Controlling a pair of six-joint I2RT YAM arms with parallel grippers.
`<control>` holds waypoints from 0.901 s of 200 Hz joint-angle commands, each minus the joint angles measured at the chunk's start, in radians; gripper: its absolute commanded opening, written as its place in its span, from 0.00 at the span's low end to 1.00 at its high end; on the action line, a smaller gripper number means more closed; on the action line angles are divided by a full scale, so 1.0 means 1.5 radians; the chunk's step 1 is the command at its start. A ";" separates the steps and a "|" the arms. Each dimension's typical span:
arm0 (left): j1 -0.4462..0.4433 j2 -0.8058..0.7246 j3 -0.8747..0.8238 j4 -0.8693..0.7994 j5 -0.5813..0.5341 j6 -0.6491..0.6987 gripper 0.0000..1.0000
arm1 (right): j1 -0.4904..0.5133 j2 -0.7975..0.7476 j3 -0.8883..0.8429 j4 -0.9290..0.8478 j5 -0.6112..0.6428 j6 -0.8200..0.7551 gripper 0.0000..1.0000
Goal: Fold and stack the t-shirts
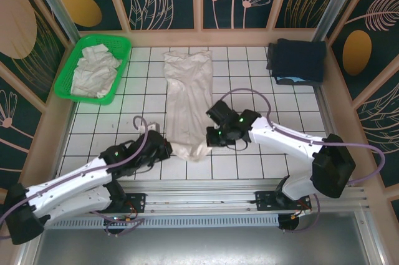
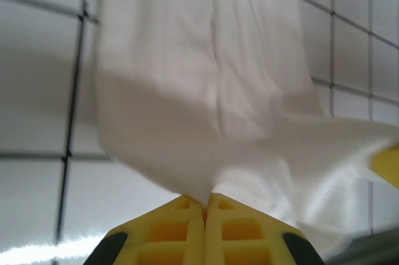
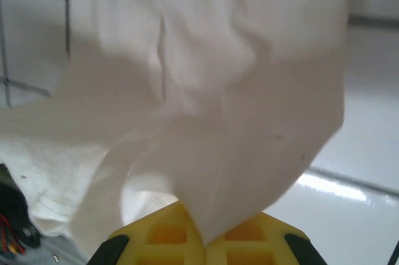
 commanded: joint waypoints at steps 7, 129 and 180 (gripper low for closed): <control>0.130 0.082 0.060 0.084 0.018 0.158 0.00 | -0.065 0.078 0.052 0.051 0.015 -0.085 0.00; 0.376 0.584 0.412 0.173 0.222 0.350 0.00 | -0.268 0.420 0.390 0.100 -0.061 -0.189 0.00; 0.414 0.698 0.504 0.136 0.294 0.395 0.00 | -0.289 0.491 0.450 0.118 -0.116 -0.198 0.06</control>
